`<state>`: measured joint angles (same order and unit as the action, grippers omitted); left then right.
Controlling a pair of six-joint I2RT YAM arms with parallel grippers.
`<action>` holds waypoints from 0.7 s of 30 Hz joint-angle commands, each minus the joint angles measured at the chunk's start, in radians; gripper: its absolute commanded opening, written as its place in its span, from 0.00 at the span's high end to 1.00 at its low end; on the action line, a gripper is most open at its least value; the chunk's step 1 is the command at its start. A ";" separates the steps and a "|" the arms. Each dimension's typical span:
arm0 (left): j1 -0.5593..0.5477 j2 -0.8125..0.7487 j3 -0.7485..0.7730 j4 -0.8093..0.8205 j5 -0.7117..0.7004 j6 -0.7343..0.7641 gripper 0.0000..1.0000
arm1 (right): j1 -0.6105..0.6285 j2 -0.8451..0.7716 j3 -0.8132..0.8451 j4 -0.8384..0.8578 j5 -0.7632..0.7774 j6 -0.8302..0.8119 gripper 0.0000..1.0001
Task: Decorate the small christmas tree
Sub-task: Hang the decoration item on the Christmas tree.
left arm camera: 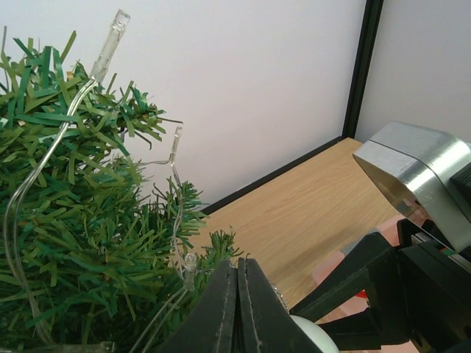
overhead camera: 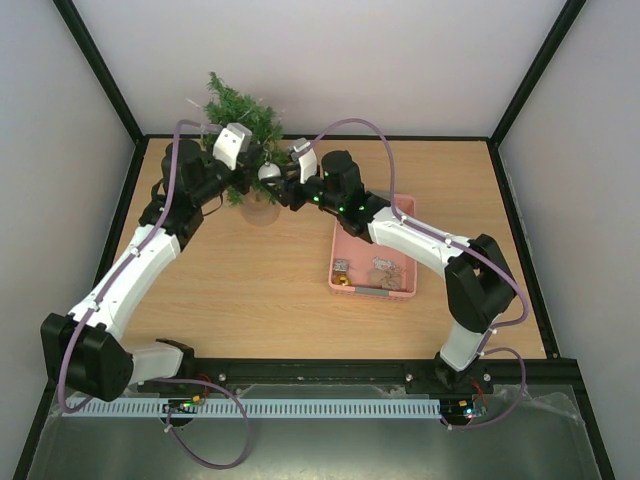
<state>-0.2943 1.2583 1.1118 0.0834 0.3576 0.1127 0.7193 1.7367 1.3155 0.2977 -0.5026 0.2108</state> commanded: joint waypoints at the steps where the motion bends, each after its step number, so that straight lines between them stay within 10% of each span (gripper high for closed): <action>1: -0.010 0.008 0.033 0.006 0.000 0.017 0.98 | -0.006 -0.003 0.034 -0.018 -0.011 0.016 0.55; 21: -0.078 -0.057 0.044 -0.105 -0.069 -0.026 0.98 | -0.006 -0.124 -0.012 -0.250 -0.026 0.061 0.55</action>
<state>-0.3599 1.2312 1.1309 0.0051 0.3077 0.0975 0.7193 1.6501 1.3155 0.0853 -0.5186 0.2729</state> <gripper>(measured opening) 0.028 0.455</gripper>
